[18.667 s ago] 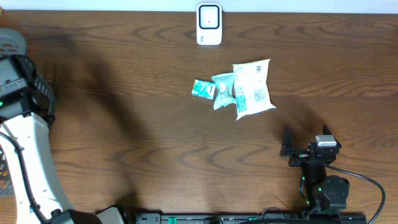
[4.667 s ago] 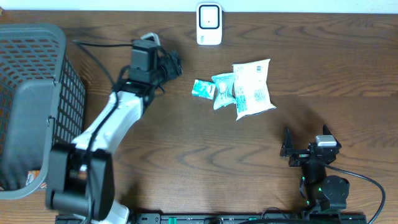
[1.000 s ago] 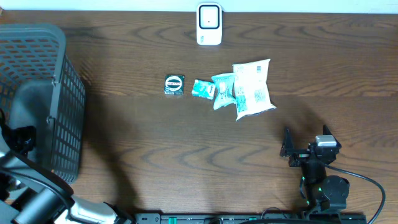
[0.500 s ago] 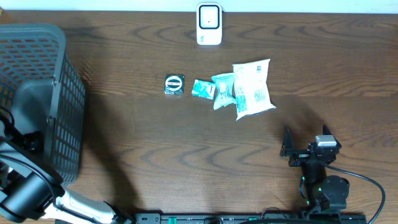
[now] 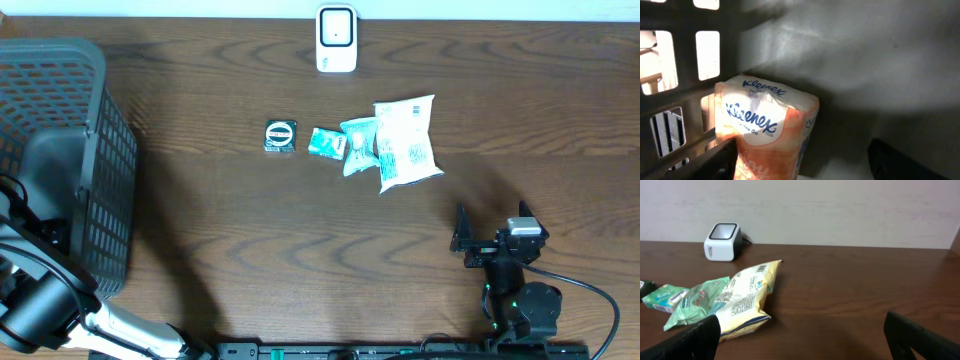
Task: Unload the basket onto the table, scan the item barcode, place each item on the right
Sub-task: 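Grasp the orange Kleenex pack in the basket with the left gripper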
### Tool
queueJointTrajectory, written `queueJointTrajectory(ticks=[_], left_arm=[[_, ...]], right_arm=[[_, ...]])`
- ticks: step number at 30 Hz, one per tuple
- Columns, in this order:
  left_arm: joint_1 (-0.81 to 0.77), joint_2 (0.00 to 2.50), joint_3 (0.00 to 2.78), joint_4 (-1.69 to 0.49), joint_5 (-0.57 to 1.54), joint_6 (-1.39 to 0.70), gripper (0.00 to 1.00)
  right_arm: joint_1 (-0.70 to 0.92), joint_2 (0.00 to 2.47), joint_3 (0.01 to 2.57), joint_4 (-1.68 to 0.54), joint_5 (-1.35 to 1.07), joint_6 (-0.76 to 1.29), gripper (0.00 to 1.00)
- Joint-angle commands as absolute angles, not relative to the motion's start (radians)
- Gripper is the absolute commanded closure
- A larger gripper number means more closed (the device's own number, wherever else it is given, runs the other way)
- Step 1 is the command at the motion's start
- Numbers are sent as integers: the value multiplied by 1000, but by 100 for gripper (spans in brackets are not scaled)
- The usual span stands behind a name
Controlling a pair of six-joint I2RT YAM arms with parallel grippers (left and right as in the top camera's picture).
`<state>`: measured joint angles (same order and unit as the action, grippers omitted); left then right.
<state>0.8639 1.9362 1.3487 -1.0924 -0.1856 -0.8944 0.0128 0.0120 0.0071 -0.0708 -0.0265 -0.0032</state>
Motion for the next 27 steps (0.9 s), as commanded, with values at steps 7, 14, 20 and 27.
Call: queueJointTrajectory(ticks=[7,14,20,27], left_arm=[[867,1953,1281,-1047,-202,-904,20],[867,1953,1250,-1023,-188,-904,73],[867,1950,1272,-1024,-109,-868,92],[867,1871,1385,-1034,14,-733,93]], right_arm=[[20,7,6,-75,-28,14,1],[20,7,6,-75,-28,14,1],[20,7,6,-75,-28,14,1],[20,7,6,-75,-28,14,1]])
